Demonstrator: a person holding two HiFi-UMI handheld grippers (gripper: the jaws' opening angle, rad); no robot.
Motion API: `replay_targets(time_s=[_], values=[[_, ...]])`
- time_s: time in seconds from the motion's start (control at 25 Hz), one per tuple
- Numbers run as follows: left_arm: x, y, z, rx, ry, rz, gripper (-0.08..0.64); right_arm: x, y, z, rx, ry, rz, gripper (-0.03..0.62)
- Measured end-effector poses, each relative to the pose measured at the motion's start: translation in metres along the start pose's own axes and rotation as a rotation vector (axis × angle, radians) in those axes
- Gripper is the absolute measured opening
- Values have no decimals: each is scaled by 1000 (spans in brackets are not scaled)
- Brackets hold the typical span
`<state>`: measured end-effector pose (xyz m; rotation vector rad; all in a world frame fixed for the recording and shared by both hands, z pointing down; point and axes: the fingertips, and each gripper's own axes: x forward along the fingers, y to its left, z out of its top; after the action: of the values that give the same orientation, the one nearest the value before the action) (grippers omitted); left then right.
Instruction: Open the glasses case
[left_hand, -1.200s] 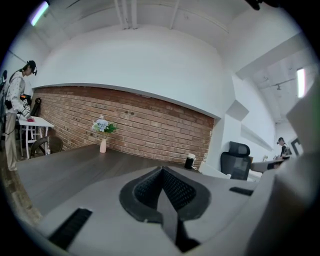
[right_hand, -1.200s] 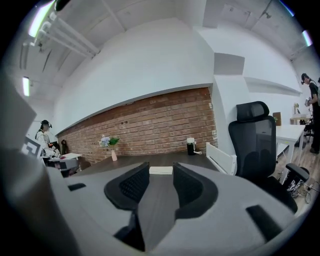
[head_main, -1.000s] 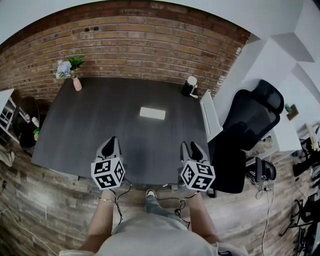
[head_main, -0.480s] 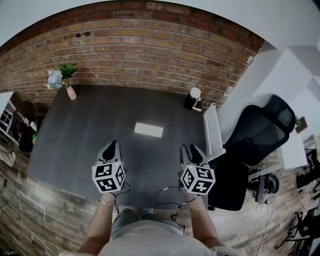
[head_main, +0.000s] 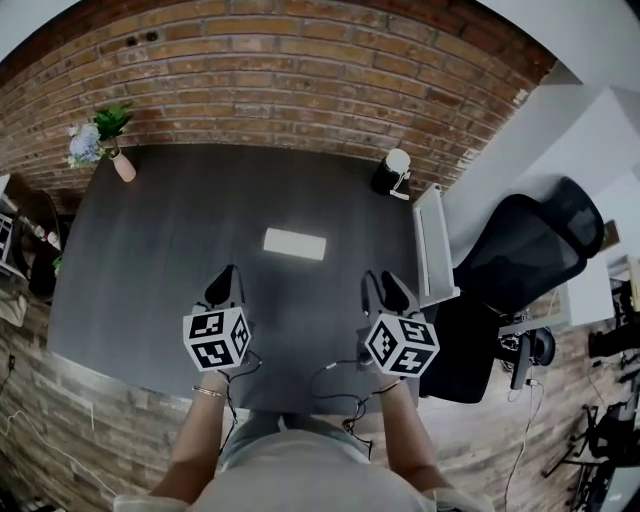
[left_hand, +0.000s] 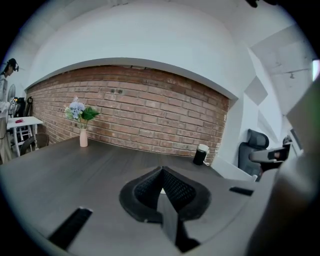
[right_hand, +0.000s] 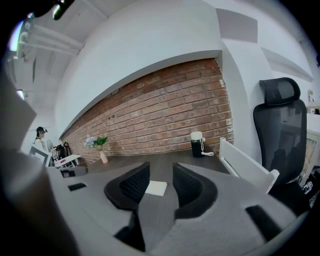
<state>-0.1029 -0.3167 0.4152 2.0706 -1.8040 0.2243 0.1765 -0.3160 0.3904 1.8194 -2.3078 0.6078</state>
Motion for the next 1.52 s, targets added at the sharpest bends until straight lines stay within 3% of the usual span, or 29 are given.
replay_targets(time_s=[0.52, 1.04, 1.52], values=[[54, 3, 4, 60, 23, -53, -2, 52, -20, -5, 0, 34, -27, 149], [127, 7, -60, 44, 125, -88, -2, 135, -6, -75, -91, 184, 75, 149], [159, 16, -108, 42, 258, -97, -2, 171, 2, -127, -182, 303, 149, 155]])
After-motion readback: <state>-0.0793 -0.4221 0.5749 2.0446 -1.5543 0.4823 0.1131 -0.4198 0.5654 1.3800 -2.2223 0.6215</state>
